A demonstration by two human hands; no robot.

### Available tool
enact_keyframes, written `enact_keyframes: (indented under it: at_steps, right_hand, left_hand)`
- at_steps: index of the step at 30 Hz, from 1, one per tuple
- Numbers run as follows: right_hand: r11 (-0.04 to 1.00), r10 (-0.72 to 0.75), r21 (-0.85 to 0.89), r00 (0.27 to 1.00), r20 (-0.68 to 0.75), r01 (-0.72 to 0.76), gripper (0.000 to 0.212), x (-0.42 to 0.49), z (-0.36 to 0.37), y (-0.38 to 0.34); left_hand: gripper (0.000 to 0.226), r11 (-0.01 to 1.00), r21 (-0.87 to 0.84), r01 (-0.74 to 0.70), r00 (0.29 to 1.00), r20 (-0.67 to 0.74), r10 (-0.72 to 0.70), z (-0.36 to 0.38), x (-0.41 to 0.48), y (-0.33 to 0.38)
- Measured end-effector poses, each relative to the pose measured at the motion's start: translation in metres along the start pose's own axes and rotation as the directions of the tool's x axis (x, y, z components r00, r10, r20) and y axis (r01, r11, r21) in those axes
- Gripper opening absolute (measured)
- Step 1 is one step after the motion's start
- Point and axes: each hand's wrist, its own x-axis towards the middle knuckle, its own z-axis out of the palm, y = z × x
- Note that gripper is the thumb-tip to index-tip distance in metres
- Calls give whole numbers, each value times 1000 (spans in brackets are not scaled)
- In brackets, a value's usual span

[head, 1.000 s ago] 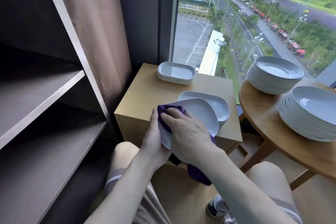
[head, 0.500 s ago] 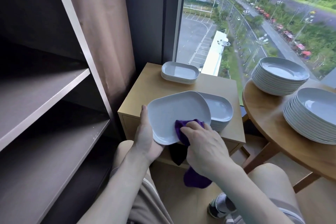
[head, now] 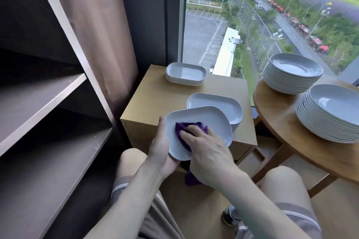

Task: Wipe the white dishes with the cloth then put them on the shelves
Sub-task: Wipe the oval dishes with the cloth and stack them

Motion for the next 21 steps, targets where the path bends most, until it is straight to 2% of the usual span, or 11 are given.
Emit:
enact_keyframes:
  at_steps: [4,15,17,21]
  right_hand:
    - [999,-19,42,999,39,17,61,-12,8,3]
    - [972,199,124,980,21,-200,59,-17,-5,83]
    - [961,226,165,974,-13,-221,58,-17,-10,96]
    - [940,287,242,941,-177,-241,55,-13,-19,113]
  left_hand:
    - [81,1000,26,-13,999,-33,14,-3,4,-2]
    - [74,992,122,-42,997,-62,49,11,11,-21]
    - [75,985,170,-34,996,-81,48,22,21,-16]
    - [77,954,300,-21,992,-112,57,50,50,10]
